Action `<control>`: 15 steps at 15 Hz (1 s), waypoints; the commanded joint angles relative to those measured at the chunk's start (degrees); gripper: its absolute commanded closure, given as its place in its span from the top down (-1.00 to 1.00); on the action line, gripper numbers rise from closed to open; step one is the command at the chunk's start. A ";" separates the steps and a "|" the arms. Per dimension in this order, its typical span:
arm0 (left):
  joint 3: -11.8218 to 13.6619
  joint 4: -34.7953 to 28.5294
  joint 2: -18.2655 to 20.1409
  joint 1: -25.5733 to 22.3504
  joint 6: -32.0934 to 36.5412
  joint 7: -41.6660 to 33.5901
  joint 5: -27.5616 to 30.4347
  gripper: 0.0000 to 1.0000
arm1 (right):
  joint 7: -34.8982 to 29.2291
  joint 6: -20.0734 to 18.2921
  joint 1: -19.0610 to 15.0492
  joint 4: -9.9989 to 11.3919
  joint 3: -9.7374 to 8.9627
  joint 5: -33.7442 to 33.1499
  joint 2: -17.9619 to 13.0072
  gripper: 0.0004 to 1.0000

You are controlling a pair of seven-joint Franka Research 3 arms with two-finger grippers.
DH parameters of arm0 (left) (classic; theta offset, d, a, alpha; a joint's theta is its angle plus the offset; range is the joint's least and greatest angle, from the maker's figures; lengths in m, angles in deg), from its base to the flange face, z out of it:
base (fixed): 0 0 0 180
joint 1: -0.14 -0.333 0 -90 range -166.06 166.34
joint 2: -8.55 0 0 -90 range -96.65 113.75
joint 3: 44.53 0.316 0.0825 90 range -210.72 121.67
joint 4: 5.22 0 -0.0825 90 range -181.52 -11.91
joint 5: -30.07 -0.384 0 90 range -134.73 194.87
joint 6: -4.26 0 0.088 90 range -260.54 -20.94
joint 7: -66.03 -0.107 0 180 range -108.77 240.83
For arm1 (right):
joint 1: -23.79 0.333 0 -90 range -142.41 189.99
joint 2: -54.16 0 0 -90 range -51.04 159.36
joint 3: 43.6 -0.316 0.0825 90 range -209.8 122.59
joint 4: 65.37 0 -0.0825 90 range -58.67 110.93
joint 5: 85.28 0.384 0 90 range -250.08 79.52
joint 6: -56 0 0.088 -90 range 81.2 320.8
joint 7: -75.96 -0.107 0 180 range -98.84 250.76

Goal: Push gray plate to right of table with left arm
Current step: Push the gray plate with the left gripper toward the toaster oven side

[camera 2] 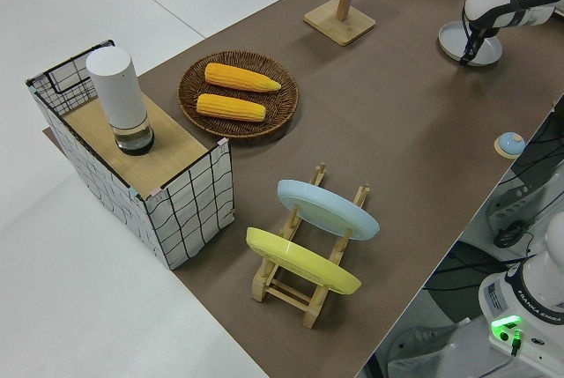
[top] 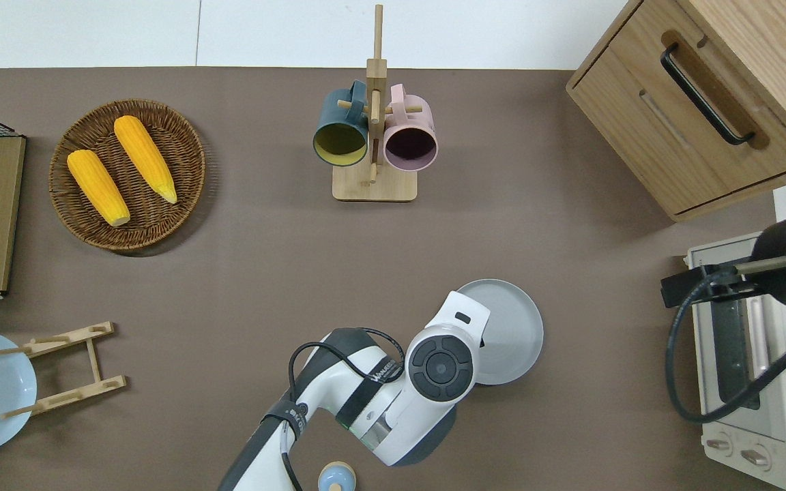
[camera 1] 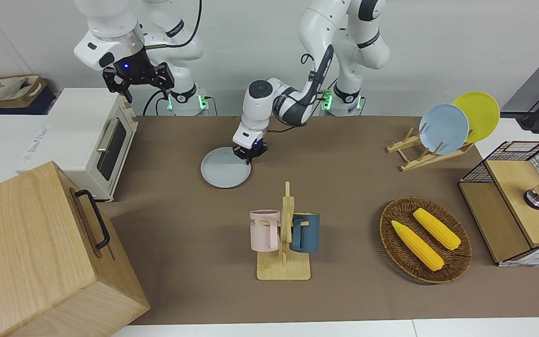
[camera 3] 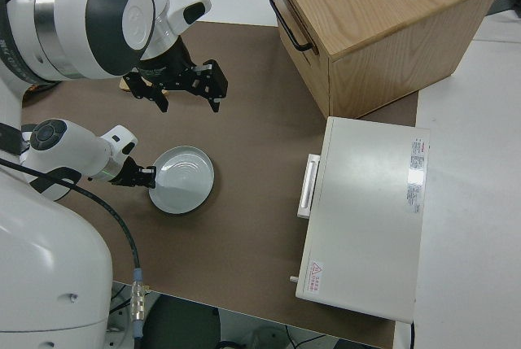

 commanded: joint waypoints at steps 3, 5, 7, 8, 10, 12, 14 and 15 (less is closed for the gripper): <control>0.38 3.33 -6.04 2.06 -0.78 1.84 -0.59 -1.00 | -0.66 -0.89 -1.07 -0.53 -0.92 0.25 -0.14 0.97; 0.55 3.33 -5.95 2.06 -0.69 1.84 -0.59 -0.82 | -0.66 -0.89 -1.15 -0.53 -0.92 0.25 -0.14 0.97; 0.64 3.33 -5.69 1.62 -0.52 1.75 -0.68 -0.06 | -0.66 -0.89 -1.15 -0.53 -0.92 0.25 -0.14 0.97; 0.64 3.24 -5.43 1.53 -0.34 1.66 -0.68 0.52 | -0.75 -0.89 -1.07 -0.53 -0.92 0.25 -0.14 0.97; 0.73 3.33 -4.90 1.62 0.36 1.66 -0.68 0.99 | -0.66 -0.89 -1.15 -0.53 -0.92 0.25 -0.14 0.97; 0.90 3.24 -4.11 1.44 1.41 1.58 -0.59 0.99 | -0.66 -0.89 -1.15 -0.53 -0.92 0.25 -0.14 0.97; 0.99 3.24 -3.67 1.44 2.03 1.58 -0.59 0.99 | -0.75 -0.89 -1.15 -0.53 -0.92 0.25 -0.14 0.97; 0.99 3.24 -3.41 1.44 2.38 1.49 -0.59 0.99 | -0.75 -0.89 -1.07 -0.53 -0.92 0.25 -0.14 0.97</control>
